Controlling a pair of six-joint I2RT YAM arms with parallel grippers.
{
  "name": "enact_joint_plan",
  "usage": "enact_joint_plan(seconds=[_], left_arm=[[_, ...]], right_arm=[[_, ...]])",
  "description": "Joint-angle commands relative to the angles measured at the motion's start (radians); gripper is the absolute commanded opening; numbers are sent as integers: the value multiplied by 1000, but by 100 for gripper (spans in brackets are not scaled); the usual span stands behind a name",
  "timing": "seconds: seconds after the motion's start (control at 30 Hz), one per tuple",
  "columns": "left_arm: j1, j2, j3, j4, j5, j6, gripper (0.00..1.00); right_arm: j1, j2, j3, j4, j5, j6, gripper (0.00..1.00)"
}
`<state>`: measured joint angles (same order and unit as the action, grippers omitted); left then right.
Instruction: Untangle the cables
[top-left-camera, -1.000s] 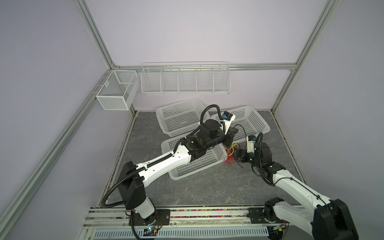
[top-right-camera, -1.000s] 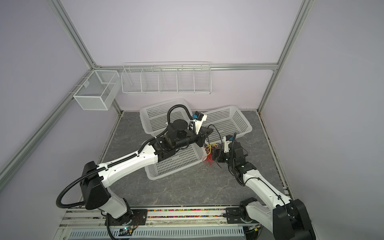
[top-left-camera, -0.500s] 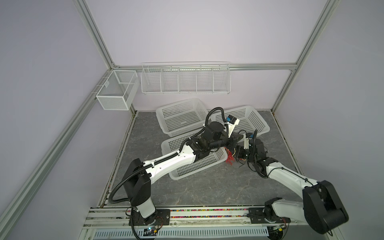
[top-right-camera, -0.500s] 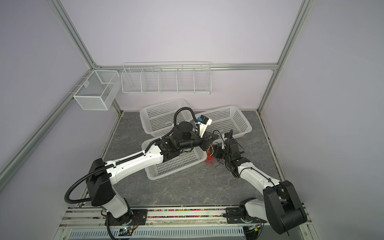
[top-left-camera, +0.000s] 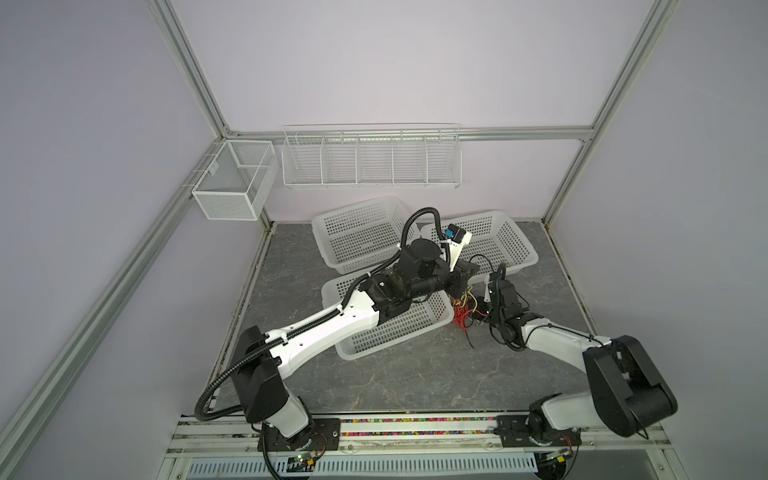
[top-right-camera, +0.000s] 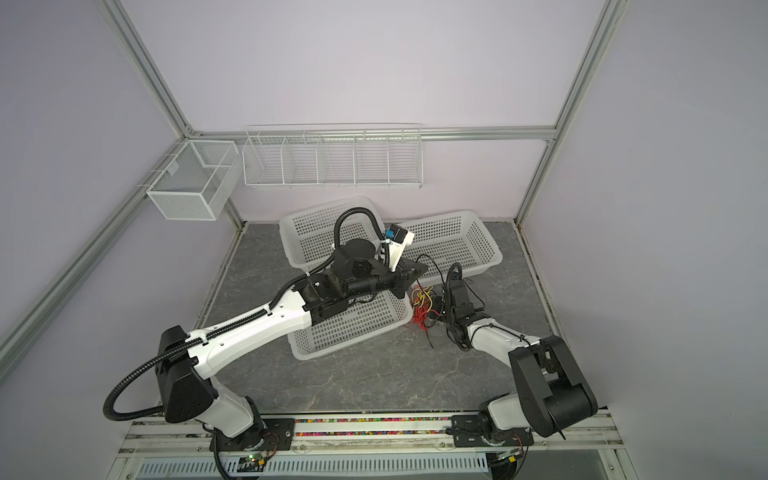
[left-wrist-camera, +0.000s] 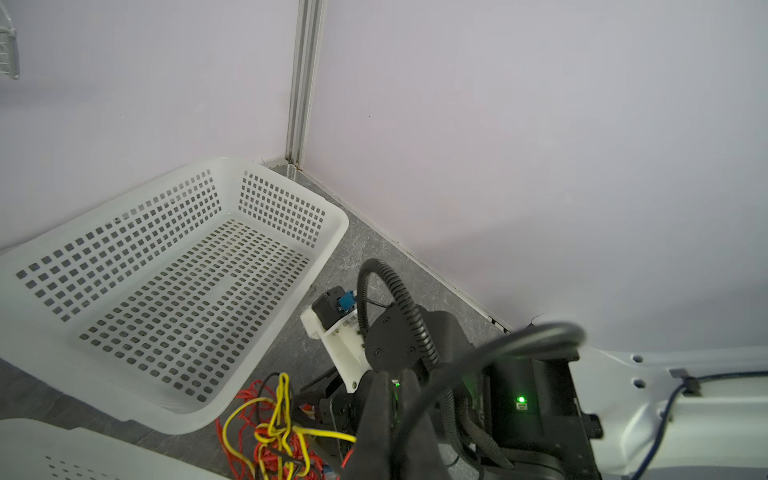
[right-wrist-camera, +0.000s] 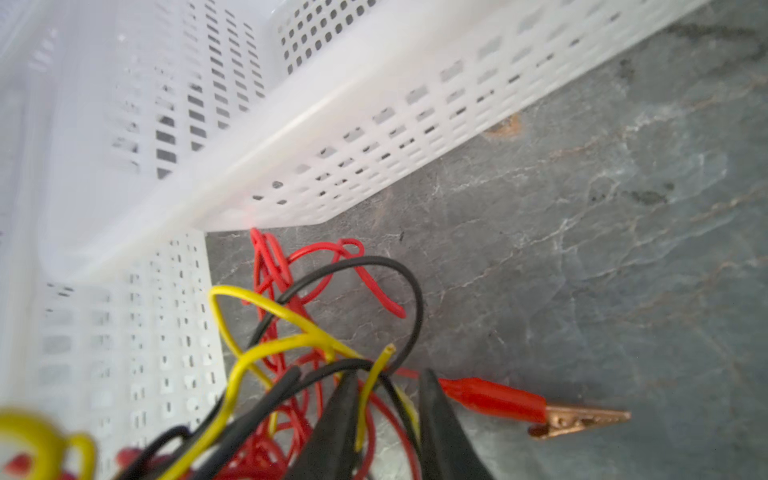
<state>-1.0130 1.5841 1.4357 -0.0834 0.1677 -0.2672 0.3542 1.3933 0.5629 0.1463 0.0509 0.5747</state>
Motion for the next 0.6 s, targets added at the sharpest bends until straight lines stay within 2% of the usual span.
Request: enact_joint_plan(seconds=[0.0,0.23,0.57], left_arm=[[-7,-62,10,88,-26,26,0],[-6,-95,13,48,-145,101,0],[45,-255,-45,-50,-366,171,0]], right_arm=[[-5,-48,-35,-161,98,2,7],[-31,-209,-42,-371,248,-20,6],[-142,-287,-72,-451,259,-30,6]])
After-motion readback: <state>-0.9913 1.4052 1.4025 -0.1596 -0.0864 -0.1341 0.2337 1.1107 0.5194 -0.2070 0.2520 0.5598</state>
